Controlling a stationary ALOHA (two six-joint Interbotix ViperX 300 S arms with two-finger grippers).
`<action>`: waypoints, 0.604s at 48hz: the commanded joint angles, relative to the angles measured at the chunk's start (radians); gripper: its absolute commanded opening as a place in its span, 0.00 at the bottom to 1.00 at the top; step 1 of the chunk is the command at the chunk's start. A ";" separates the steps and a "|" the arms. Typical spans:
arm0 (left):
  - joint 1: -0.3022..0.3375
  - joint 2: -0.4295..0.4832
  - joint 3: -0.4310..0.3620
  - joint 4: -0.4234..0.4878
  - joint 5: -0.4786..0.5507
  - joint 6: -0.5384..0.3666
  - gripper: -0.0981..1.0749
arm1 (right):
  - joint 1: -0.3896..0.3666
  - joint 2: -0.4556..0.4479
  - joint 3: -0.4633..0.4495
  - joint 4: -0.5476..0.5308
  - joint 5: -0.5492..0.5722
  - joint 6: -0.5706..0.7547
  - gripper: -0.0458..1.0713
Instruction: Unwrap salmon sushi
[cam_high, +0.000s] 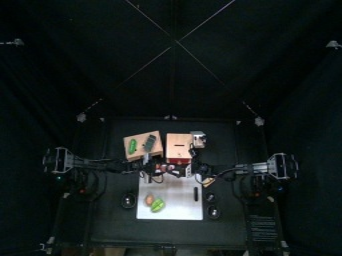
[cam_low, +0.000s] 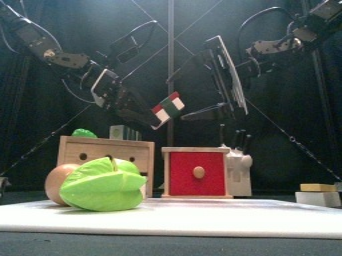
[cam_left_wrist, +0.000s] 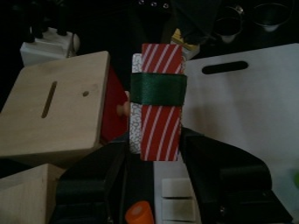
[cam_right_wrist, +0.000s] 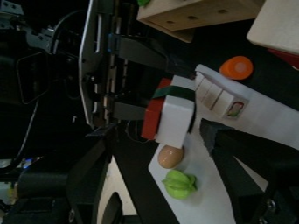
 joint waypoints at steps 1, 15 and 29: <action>0.003 -0.003 -0.035 0.003 -0.005 -0.002 0.58 | -0.003 -0.003 -0.031 -0.003 -0.009 -0.002 0.97; 0.003 -0.003 -0.046 0.003 -0.006 0.000 0.58 | -0.026 0.008 -0.029 -0.002 -0.005 -0.002 0.97; 0.002 -0.003 -0.046 0.005 -0.005 0.000 0.58 | -0.046 0.012 -0.038 -0.006 0.002 -0.002 0.97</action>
